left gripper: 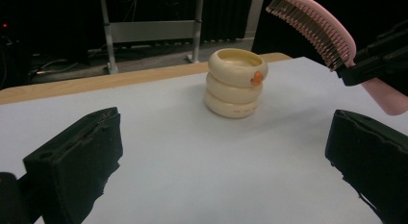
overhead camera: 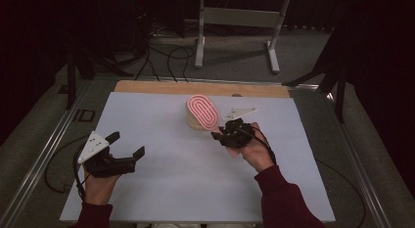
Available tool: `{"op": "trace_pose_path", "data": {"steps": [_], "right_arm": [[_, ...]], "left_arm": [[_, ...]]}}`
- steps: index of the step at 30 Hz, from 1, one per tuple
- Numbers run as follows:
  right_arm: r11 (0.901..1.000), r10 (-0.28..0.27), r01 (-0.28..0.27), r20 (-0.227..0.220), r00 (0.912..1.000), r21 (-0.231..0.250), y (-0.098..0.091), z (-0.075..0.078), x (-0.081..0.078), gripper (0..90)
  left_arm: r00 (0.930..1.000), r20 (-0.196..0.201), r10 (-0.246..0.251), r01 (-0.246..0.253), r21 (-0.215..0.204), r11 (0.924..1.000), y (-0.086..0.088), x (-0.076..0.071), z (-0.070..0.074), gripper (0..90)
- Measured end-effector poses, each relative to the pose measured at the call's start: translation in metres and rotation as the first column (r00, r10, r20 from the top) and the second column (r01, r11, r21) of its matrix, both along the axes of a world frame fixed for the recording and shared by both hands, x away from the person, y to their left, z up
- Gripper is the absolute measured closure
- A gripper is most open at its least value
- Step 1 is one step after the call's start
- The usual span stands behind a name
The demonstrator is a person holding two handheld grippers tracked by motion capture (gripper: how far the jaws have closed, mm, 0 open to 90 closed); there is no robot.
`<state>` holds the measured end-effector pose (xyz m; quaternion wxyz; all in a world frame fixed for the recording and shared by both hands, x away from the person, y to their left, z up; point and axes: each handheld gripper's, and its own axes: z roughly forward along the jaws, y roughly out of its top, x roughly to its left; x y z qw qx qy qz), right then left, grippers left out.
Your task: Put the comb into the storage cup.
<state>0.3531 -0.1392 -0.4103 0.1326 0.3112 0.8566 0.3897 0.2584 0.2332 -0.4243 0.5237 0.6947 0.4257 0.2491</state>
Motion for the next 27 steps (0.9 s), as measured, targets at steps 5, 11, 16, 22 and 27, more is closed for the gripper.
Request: {"op": "trace_pose_path", "data": {"steps": [5, 11, 16, 22, 27], "right_arm": [[0.9999, 0.014, -0.014, 0.008, 0.9999, -0.001, 0.009, -0.001, 0.0, 70.2], [0.9992, 0.037, -0.038, 0.028, 0.9989, 0.012, 0.023, -0.003, -0.003, 70.2], [0.9976, 0.068, -0.068, 0.045, 0.9967, 0.014, 0.036, -0.004, -0.009, 70.2], [0.9959, 0.086, -0.087, 0.06, 0.9945, 0.022, 0.05, -0.008, -0.014, 70.2], [0.994, 0.107, -0.108, 0.068, 0.992, 0.016, 0.064, -0.013, -0.018, 70.2]], "left_arm": [[0.9992, -0.029, -0.026, 0.026, 0.008, 0.9996, -0.008, 0.012, -0.007, 0.2], [0.9987, -0.029, -0.043, 0.043, 0.009, 0.999, -0.011, 0.012, -0.009, 0.2], [0.9987, -0.035, -0.036, 0.036, -0.005, 0.9993, -0.009, 0.014, -0.014, 0.3], [0.9977, -0.048, -0.048, 0.048, -0.007, 0.9988, -0.016, 0.016, -0.016, 0.2], [0.9973, -0.042, -0.061, 0.061, -0.01, 0.9981, -0.02, 0.014, -0.013, 0.3]]}}
